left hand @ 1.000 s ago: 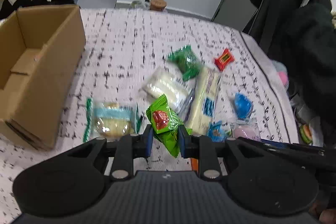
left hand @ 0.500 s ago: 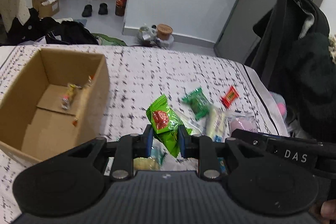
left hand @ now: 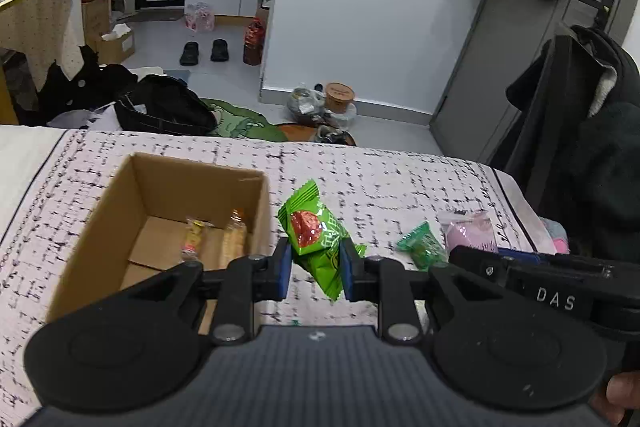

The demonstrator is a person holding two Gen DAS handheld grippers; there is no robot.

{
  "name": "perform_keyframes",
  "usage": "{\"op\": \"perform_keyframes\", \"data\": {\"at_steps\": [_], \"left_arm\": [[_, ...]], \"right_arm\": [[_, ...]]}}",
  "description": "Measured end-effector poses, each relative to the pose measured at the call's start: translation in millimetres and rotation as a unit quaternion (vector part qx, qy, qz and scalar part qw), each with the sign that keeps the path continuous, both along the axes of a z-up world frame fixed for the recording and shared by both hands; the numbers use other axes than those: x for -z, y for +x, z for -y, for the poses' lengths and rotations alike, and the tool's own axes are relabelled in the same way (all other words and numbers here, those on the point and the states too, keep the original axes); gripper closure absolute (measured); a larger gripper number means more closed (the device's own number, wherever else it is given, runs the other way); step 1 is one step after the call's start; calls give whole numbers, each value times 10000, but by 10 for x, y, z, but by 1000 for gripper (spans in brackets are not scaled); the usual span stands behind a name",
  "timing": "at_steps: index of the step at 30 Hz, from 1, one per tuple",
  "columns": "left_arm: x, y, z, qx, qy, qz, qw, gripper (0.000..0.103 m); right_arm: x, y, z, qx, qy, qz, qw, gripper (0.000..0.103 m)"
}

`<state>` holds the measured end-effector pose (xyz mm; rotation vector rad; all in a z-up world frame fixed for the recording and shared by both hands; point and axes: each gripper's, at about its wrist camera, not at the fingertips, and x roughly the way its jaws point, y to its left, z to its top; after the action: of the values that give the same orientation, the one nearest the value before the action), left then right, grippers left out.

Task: Organize snacks
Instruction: 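Carry the pink bun and green packet over the box and release both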

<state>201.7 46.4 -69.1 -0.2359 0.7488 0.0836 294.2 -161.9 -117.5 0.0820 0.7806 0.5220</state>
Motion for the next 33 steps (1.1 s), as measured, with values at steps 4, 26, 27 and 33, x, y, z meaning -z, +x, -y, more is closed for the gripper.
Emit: {"op": "perform_keyframes", "data": {"at_steps": [4, 26, 27, 33], "left_arm": [[-26, -7, -143, -104, 38, 23, 9999, 79], [-38, 0, -976, -810, 312, -185, 9961, 79], [-34, 1, -1004, -842, 309, -203, 9958, 78], [-38, 27, -1194, -948, 251, -238, 9949, 77]], "right_arm": [[-40, 35, -147, -89, 45, 79, 9999, 73], [-86, 158, -1131, -1007, 175, 22, 9948, 73], [-79, 165, -1164, -1037, 169, 0, 9945, 73], [-41, 212, -1344, -1142, 130, -92, 9933, 73]]}}
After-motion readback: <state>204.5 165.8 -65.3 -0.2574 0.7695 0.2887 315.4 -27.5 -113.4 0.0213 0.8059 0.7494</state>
